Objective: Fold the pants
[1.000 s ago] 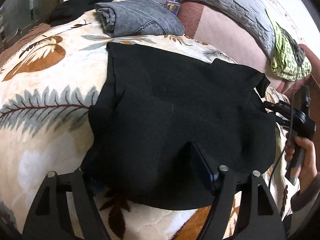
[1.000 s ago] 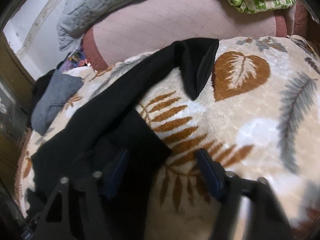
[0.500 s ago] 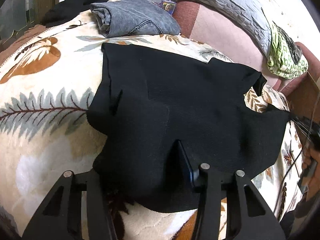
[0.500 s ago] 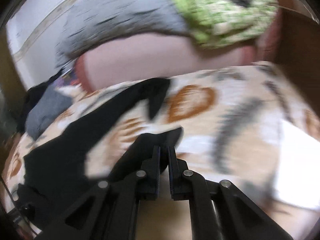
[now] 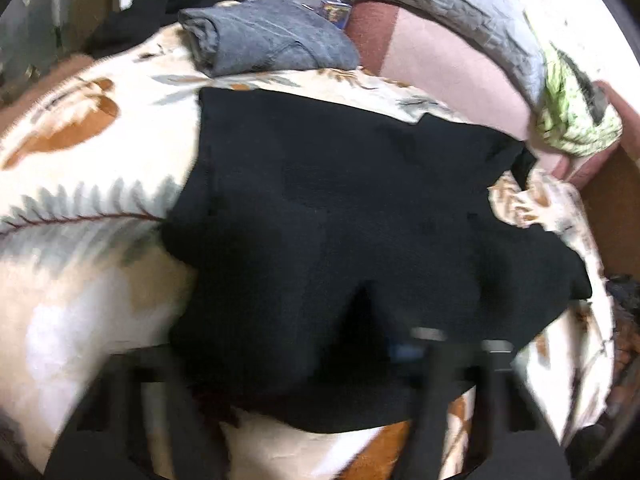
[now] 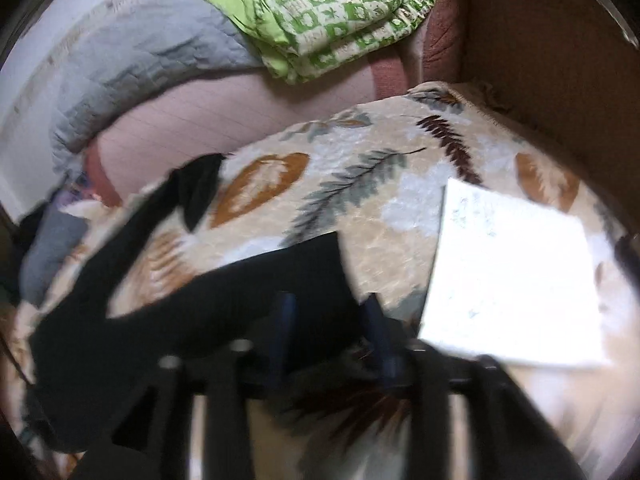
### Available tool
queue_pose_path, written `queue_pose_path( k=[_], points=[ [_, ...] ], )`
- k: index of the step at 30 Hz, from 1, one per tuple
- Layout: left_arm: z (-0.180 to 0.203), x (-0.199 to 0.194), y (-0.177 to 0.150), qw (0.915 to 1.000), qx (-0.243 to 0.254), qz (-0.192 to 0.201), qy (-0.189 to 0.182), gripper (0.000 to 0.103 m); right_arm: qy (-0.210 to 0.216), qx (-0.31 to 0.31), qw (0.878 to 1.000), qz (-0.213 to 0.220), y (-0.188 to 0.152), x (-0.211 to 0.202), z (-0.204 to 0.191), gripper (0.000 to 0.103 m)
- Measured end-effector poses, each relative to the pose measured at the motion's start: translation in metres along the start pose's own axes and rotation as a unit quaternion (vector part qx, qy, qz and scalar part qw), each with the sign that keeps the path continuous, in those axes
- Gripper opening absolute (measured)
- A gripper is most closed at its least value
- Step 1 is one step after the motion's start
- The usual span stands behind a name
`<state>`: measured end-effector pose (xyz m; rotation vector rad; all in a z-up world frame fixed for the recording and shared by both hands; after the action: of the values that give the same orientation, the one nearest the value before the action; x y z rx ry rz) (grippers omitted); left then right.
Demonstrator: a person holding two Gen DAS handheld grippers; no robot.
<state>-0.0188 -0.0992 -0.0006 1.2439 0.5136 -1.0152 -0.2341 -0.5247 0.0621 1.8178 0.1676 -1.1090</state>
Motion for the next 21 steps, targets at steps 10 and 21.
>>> queue_pose_path(
  k=[10,21],
  points=[
    [-0.010,-0.010,-0.004,0.9976,-0.026,-0.035,-0.053,0.012,0.078,0.045,0.993,-0.073,-0.028,0.031,-0.017,0.061],
    [-0.018,-0.021,0.016,0.9959,-0.035,-0.034,-0.076,0.011,0.069,0.085,0.992,-0.065,-0.020,0.045,-0.021,0.003]
  ],
)
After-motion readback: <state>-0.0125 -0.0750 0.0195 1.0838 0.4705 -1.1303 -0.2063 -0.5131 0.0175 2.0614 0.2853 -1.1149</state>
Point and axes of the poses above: each gripper's, at about its wrist camera, not at the fingertips, and x roughly the way its jaws point, z to its right, y to its top, the point moved 2 cm from there along x, roughly the way its jaws point, and after that the axes turned 9 degrees about -x, right-handed, at the moved point
